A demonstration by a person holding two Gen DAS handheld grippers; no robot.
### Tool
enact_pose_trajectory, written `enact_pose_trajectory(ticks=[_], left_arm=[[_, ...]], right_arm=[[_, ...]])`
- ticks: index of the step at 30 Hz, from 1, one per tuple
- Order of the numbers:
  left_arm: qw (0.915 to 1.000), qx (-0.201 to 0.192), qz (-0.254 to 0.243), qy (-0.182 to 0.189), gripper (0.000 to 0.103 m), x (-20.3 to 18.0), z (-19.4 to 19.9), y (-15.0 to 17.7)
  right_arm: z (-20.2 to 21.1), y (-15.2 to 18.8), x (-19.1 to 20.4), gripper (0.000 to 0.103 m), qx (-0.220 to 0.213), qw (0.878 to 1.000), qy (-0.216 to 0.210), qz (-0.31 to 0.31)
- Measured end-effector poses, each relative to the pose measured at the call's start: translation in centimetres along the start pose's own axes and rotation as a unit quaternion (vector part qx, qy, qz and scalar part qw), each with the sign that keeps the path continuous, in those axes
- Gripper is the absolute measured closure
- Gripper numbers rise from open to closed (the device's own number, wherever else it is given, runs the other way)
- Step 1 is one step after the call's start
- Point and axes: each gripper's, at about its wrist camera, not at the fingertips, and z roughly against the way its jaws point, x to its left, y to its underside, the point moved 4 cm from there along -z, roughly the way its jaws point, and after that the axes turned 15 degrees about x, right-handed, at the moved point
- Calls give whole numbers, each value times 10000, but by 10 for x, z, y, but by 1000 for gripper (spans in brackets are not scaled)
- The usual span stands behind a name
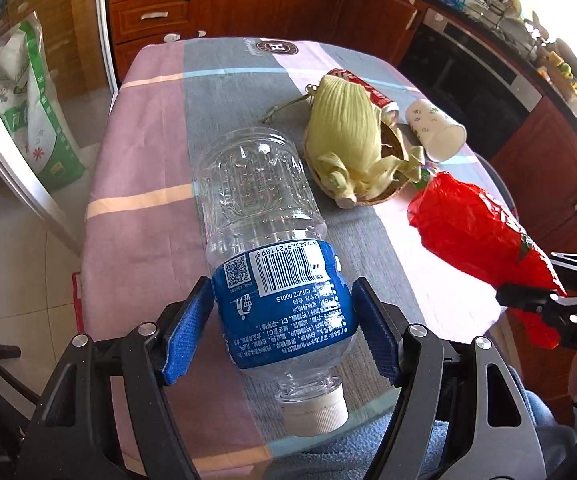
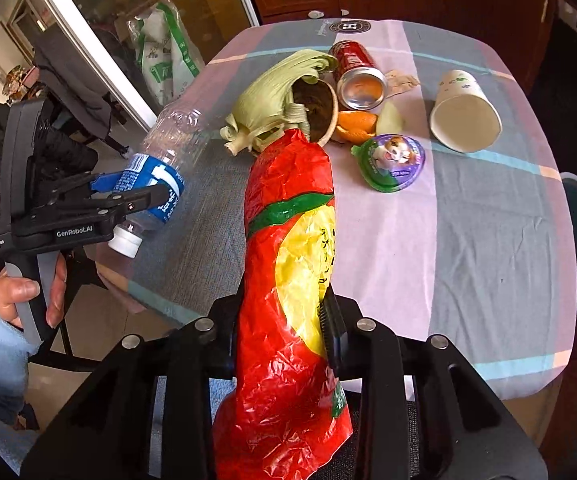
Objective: Collect trash
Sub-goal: 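Grasp the water bottle with the left gripper while the right gripper grasps the red bag, then carry the bottle and red bag over the bin and open both grippers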
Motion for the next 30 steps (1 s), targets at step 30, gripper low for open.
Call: enact_pose_trajectory(ticks=[30], left_arm=[[9848, -255, -1683, 349, 31, -197, 27, -45]], right_arm=[[92, 38, -163, 73, -1264, 9786, -99, -1620]])
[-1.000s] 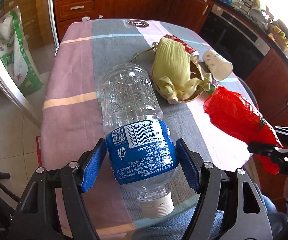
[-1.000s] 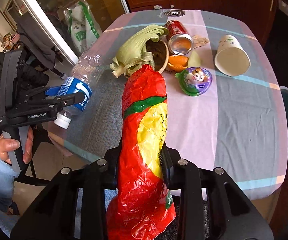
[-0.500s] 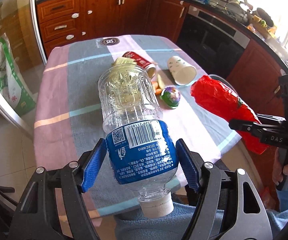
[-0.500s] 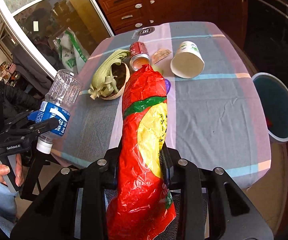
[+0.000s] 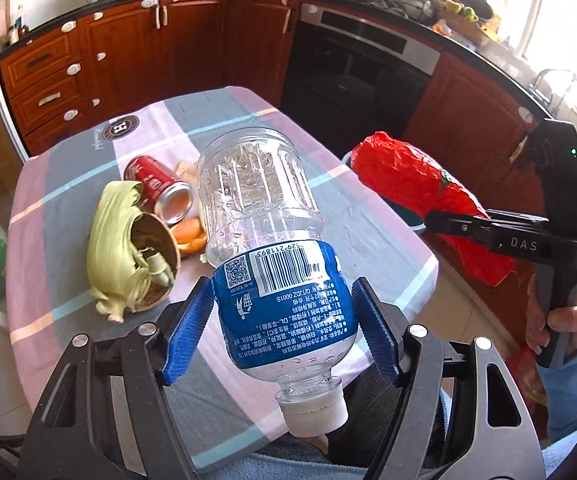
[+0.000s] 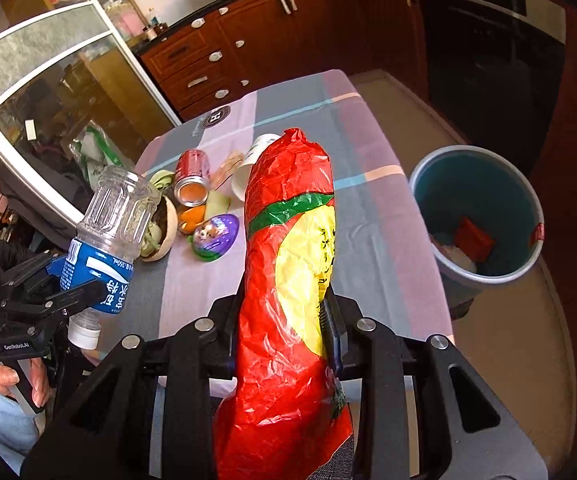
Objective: Collect trash
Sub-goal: 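Carry the bottle and red bag over the bin and open both grippers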
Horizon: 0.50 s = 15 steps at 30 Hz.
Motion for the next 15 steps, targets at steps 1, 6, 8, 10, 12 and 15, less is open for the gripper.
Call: enact_pose_trajectory(ticks=[1, 6, 8, 10, 12, 15], left_arm=[[10000, 11, -51, 19, 31, -5, -2, -4], [9992, 130, -344, 153, 31, -33, -18, -28], [9986, 182, -464, 195, 31, -45, -25, -39], [9977, 209, -593, 236, 31, -59, -32, -50], [9967, 259, -711, 308, 31, -72, -40, -61], [9947, 369, -876, 385, 31, -91, -57, -78]], right_arm=[[2, -1, -8, 73, -26, 10000, 9, -84], [9, -6, -49, 73, -132, 9987, 58, -492], [12, -7, -67, 73, -157, 9977, 86, -656], [14, -9, -87, 73, -166, 9964, 144, -824], [14, -11, -107, 73, -155, 9947, 208, -994], [12, -14, -140, 73, -113, 9911, 309, -1292]])
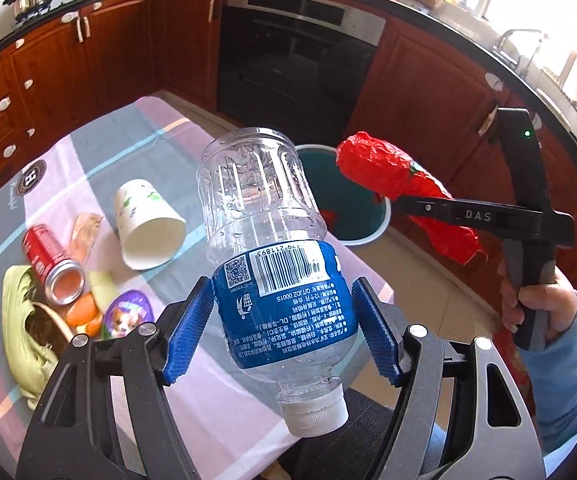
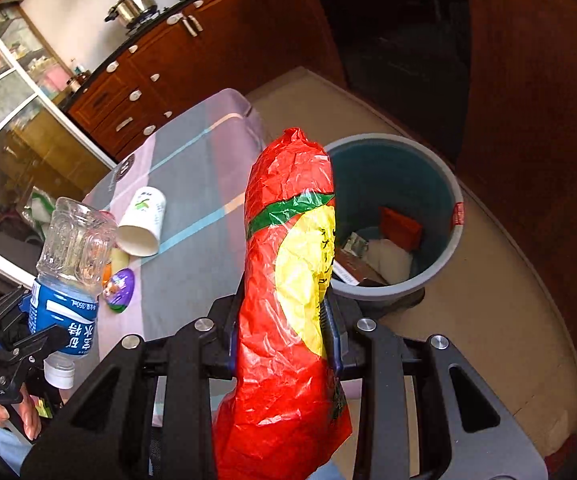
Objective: Collect trash
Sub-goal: 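Carry the bottle and red bag over the bin and open both grippers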
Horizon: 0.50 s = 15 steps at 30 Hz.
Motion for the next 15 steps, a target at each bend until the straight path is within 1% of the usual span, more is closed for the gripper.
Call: enact_pose_trajectory(ticks=[4, 7, 12, 15], left_arm=[[9996, 196, -147, 151, 31, -16, -27, -28], [9988, 371, -235, 232, 31, -26, -48, -47], [9970, 622, -387, 258, 31, -37, -78, -78], [9959, 743, -425, 291, 31, -35, -92, -95]], right_arm=[[-12, -11, -38, 73, 123, 9992, 120, -371], [-28, -19, -57, 72, 298, 9980, 113, -549], [-61, -40, -75, 68, 592, 9952, -1, -782], [-77, -51, -78, 64, 723, 9939, -57, -825]])
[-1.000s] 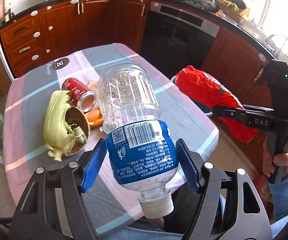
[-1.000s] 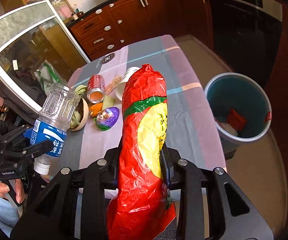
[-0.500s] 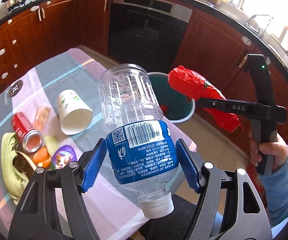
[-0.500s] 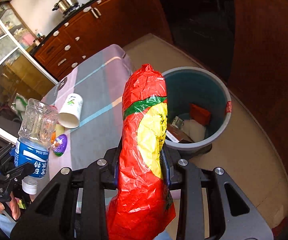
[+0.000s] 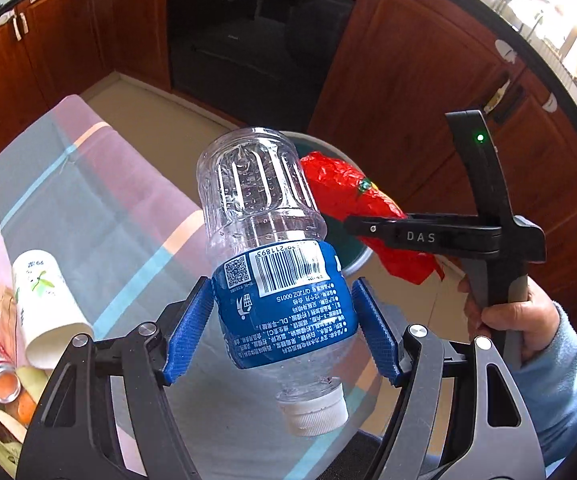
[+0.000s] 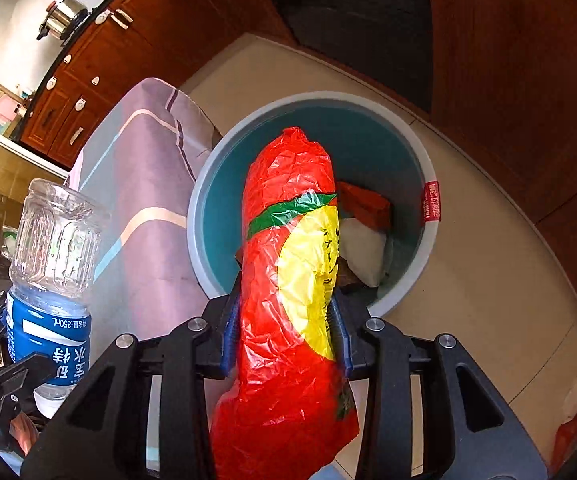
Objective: Collect trash
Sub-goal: 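Carry the bottle and red bag over the bin and open both grippers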
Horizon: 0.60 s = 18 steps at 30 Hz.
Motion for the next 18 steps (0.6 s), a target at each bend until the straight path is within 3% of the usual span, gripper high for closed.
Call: enact_pose_trajectory(ticks=[2, 5, 6, 10, 18], left_arm=[[10000, 78, -11, 25, 31, 1, -8, -13], [9998, 192, -43, 69, 31, 0, -19, -27], [9997, 223, -66, 63, 31, -1, -22, -32], [9991, 395, -121, 75, 31, -3, -41, -45], [9962, 843, -170, 112, 30, -13, -85, -65]], right_arm=[[-7, -8, -2, 58, 73, 10000, -16, -10], [-12, -17, -5, 31, 102, 9999, -8, -101], [-12, -19, -7, 26, 69, 9999, 15, -136], [-7, -27, -20, 18, -33, 9994, 31, -346], [13, -29, -43, 13, -376, 9963, 186, -746]])
